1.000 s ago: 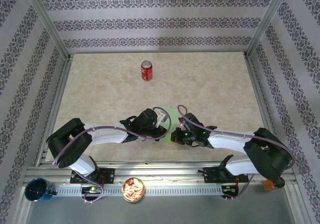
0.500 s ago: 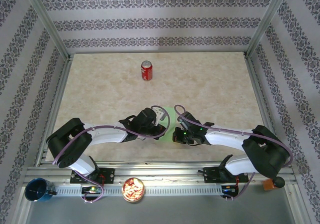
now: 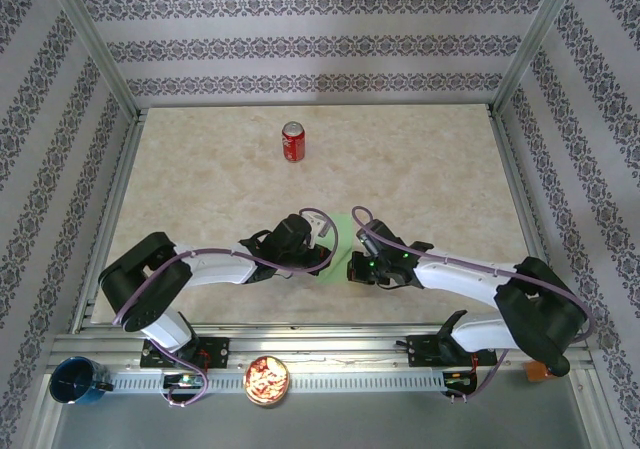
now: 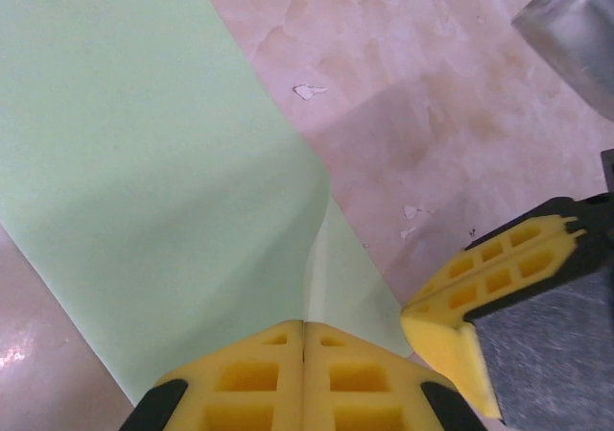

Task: Fold a paper plane with a square sheet of paper (pick it up from the middle)
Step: Fold the triangle a second time at the center of the table.

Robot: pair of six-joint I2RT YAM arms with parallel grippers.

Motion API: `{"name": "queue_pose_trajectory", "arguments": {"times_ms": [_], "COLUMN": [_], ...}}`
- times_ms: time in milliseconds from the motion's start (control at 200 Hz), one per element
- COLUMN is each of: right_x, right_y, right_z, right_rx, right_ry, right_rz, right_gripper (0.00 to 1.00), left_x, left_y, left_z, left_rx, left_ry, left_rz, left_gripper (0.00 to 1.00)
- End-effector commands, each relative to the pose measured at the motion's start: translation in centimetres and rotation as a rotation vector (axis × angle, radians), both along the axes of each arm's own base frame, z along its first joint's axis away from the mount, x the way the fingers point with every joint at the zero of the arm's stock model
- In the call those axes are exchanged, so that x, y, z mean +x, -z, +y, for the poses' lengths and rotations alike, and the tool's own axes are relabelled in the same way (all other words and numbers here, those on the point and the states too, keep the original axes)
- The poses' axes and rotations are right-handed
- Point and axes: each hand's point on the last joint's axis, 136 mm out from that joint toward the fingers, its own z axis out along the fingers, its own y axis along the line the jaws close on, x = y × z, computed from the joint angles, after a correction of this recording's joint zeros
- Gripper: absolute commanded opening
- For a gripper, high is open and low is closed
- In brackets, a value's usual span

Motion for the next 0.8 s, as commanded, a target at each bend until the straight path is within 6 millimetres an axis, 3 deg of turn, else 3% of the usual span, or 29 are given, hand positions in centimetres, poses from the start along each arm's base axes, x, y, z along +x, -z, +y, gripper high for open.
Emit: {"name": "queue_pose_trajectory", "arguments": {"times_ms": [0,230,475,794], "right_x": [0.2,0.5,-0.5,-0.4], "right_y": [-1.0,0.4,3.4,3.2], "right_z": [1.5,1.5,-0.9,-1.2], "right_rx": [0.074,0.036,-0.088,-0.090], "right_ry": [0.000,0.003,0.005,0.002], "right_rz": [-0.012,0.012,0.080,0.078], "right_gripper": [0.00,0.00,0.00,0.00], "left_x": [0.7,0.6,1.3,2.4], "left_y": [-0.2,0.0,0.1,0.9], "left_z": [0.0,-0.1,0.4,0.9], "left_rx": [-0.031,-0.030,-0.020,-0.020], "left_ry": [-0.022,-0.013,-0.028,-0.048], "left_rz": [-0.010,-0.008,-0.014,-0.001], "left_gripper": [0.00,0.00,0.00,0.00]}}
